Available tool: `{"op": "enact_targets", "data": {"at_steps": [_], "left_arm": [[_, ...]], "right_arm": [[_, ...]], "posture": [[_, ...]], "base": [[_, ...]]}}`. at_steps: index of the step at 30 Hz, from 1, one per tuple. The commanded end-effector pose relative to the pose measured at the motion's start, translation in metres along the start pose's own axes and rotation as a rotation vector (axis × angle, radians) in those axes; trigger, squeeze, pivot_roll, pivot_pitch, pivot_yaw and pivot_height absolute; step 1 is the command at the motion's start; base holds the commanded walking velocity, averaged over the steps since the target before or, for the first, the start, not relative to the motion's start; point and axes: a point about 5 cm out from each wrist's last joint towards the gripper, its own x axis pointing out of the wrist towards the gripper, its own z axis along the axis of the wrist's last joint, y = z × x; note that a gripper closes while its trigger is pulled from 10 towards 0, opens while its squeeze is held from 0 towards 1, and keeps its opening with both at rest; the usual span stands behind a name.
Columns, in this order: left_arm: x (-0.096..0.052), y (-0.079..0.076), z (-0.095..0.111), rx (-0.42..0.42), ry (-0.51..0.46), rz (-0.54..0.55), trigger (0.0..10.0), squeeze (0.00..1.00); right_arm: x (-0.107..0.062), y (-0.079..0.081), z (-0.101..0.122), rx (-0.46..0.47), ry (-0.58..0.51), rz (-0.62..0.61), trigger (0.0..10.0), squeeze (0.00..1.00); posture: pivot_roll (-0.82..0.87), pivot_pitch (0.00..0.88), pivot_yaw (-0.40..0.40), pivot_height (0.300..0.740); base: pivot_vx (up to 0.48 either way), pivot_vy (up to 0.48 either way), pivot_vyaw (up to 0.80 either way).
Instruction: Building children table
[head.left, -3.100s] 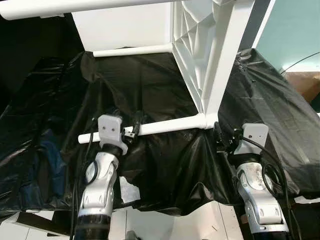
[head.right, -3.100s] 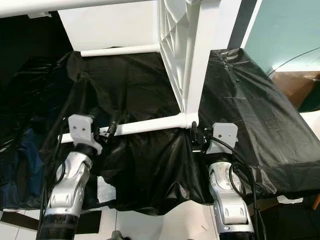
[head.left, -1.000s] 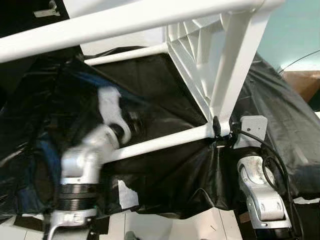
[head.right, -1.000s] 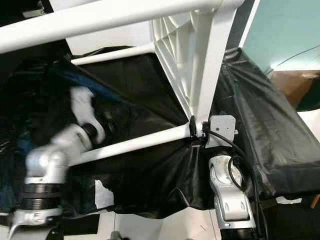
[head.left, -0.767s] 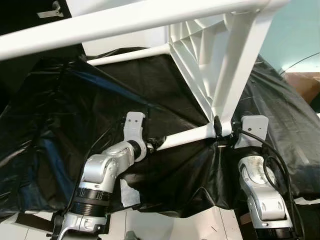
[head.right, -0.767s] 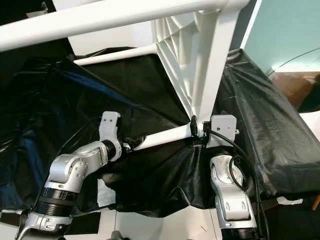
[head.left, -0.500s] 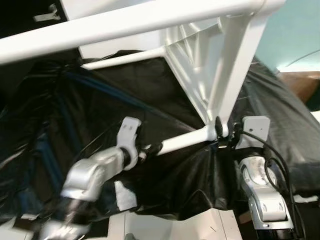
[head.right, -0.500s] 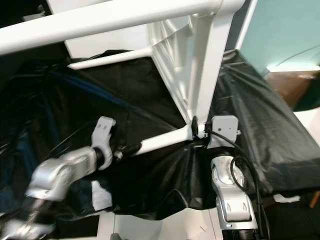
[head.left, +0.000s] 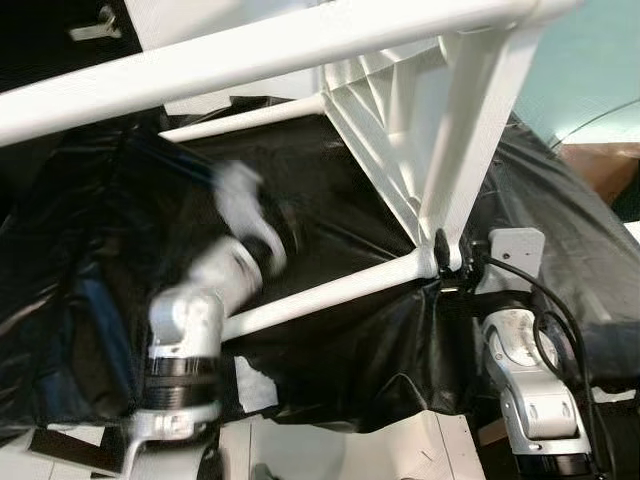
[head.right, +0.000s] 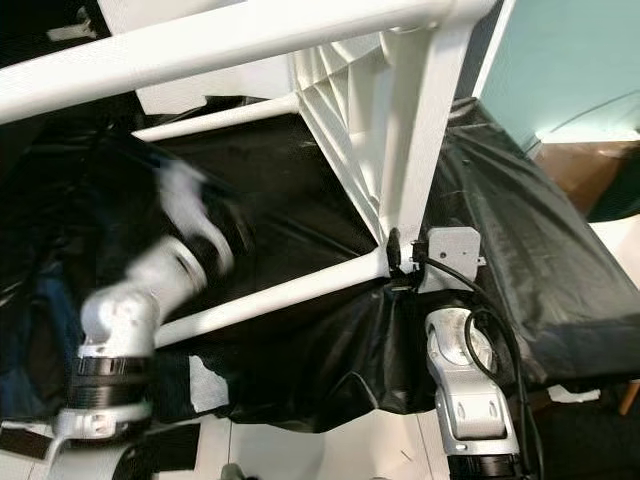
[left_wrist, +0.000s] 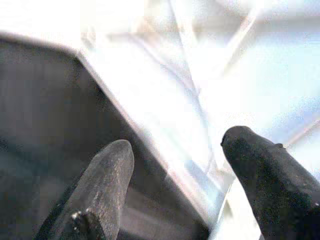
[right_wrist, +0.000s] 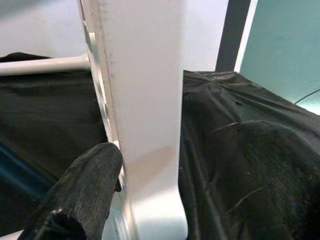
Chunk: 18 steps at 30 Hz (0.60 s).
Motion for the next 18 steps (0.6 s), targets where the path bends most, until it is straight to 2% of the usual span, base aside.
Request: {"op": "enact_targets", "data": {"at_steps": [1, 4, 6, 8, 9, 13, 18], "left_arm": [[-0.005, 0.005, 0.002, -0.025, -0.040, -0.002, 10.0, 0.00], [-0.014, 0.012, -0.003, 0.011, -0.076, 0.011, 10.0, 0.00], [-0.018, 0.019, -0.014, 0.079, -0.055, 0.070, 10.0, 0.00], [-0.020, 0.030, -0.047, 0.219, 0.066, 0.228, 10.0, 0.00], [-0.022, 0.036, -0.057, 0.238, 0.105, 0.295, 10.0, 0.00], [-0.024, 0.043, -0.068, 0.291, 0.166, 0.362, 10.0, 0.00], [-0.021, 0.049, -0.059, 0.374, 0.108, 0.413, 10.0, 0.00]], "right_arm": [[-0.002, 0.001, -0.001, -0.004, 0.006, -0.001, 10.0, 0.00], [-0.005, 0.003, -0.005, -0.001, 0.017, 0.001, 10.0, 0.00], [-0.006, 0.005, -0.006, 0.004, 0.022, 0.004, 10.0, 0.00], [-0.008, 0.011, -0.008, 0.012, 0.025, 0.022, 10.0, 0.00], [-0.008, 0.014, -0.007, 0.010, 0.021, 0.034, 10.0, 0.00], [-0.005, 0.019, -0.005, -0.001, 0.002, 0.054, 10.0, 0.00], [-0.001, 0.025, -0.003, -0.004, -0.015, 0.082, 10.0, 0.00]], "posture": [[-0.05, 0.055, 0.006, 0.740], [-0.05, 0.056, 0.010, 0.740], [-0.04, 0.055, 0.014, 0.740], [-0.03, 0.055, 0.014, 0.740], [-0.02, 0.052, 0.015, 0.740], [-0.01, 0.051, 0.011, 0.740], [0.00, 0.054, 0.000, 0.740]], "base": [[0.000, 0.000, 0.00], [0.000, 0.000, 0.00], [0.000, 0.000, 0.00], [0.000, 0.000, 0.00], [0.000, 0.000, 0.00], [0.000, 0.000, 0.00], [0.000, 0.000, 0.00]]}}
